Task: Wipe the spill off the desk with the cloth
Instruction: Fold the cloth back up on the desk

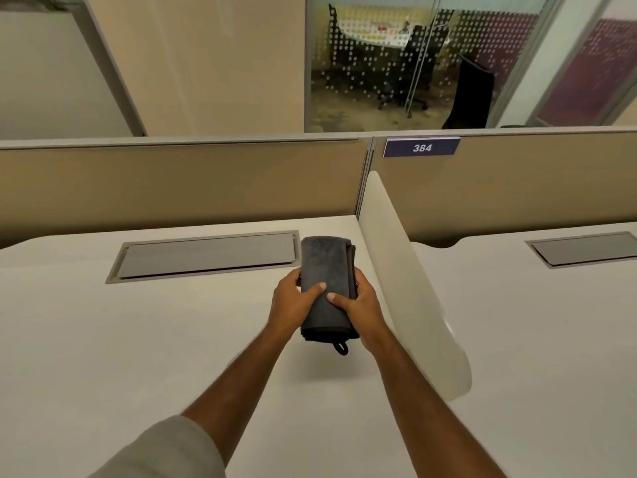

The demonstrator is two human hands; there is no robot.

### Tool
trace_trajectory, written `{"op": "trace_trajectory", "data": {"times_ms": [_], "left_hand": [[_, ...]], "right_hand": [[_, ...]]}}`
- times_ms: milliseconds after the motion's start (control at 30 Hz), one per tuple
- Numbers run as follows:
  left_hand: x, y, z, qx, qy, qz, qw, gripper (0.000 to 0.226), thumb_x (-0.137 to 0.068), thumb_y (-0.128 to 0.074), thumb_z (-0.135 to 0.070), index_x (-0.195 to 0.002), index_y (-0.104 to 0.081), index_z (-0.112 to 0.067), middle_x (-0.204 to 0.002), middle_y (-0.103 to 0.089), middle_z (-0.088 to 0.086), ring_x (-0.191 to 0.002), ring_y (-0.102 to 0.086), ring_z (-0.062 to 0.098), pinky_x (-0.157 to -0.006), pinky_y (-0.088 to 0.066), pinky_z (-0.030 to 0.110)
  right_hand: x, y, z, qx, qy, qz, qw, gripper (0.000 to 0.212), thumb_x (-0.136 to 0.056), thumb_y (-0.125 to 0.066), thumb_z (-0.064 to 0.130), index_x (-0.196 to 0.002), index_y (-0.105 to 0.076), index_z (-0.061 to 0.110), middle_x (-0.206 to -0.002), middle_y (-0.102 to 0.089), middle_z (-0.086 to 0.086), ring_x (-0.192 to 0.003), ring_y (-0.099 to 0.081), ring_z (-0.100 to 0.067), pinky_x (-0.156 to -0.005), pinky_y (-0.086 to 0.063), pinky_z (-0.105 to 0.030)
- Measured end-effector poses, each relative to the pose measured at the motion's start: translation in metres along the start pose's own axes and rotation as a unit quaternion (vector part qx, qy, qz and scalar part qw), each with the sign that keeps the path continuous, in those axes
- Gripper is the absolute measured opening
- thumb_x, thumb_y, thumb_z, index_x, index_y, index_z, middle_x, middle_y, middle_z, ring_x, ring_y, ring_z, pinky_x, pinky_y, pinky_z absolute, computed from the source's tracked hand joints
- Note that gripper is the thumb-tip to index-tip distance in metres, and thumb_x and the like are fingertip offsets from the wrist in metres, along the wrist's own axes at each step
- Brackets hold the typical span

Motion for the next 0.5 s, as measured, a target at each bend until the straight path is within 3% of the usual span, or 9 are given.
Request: {"op": "trace_trajectory", "data": {"times_ms": [233, 400, 500], "left_hand": [[-0.087, -0.033, 0.000, -0.042, 0.017, 0.037, 0.998, 0.070, -0.088, -0.076, -0.036, -0.148, -0.045, -0.019, -0.129, -0.061, 0.006, -0.100, -0.059, 0.018, -0.081, -0.056, 0.030], [-0.124, -0.037, 0.011, -0.044, 0.021, -0.004, 0.999, 0.066, -0.089, -0.076, -0.031, -0.147, -0.046, -0.018, -0.133, -0.063, 0.009, -0.099, -0.059, 0.017, -0.079, -0.053, 0.026], [-0.133, -0.042, 0.023, -0.041, 0.021, -0.019, 0.999, 0.067, -0.089, -0.075, -0.032, -0.147, -0.045, -0.018, -0.130, -0.063, 0.008, -0.108, -0.065, 0.025, -0.077, -0.053, 0.023]], "right_hand": [[-0.095, 0.015, 0.003, 0.005, -0.008, -0.089, 0.996, 0.065, -0.087, -0.078, 0.016, -0.145, -0.049, 0.013, -0.137, -0.062, -0.009, -0.118, -0.064, -0.031, -0.100, -0.057, -0.049], [-0.144, 0.007, -0.002, 0.032, -0.024, -0.065, 0.997, 0.066, -0.088, -0.078, 0.018, -0.146, -0.049, 0.013, -0.140, -0.062, -0.010, -0.121, -0.063, -0.033, -0.102, -0.055, -0.051], [-0.164, 0.002, -0.007, 0.051, -0.039, -0.037, 0.997, 0.068, -0.087, -0.079, 0.019, -0.147, -0.047, 0.012, -0.142, -0.060, -0.012, -0.125, -0.061, -0.034, -0.106, -0.052, -0.052]]}}
Point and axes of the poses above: each hand's wrist, its own x-axis away from the middle knuckle, its own y-axis out of the back of the hand, z = x × y, the point moved 10 cm from there along -x, towards the middle knuckle
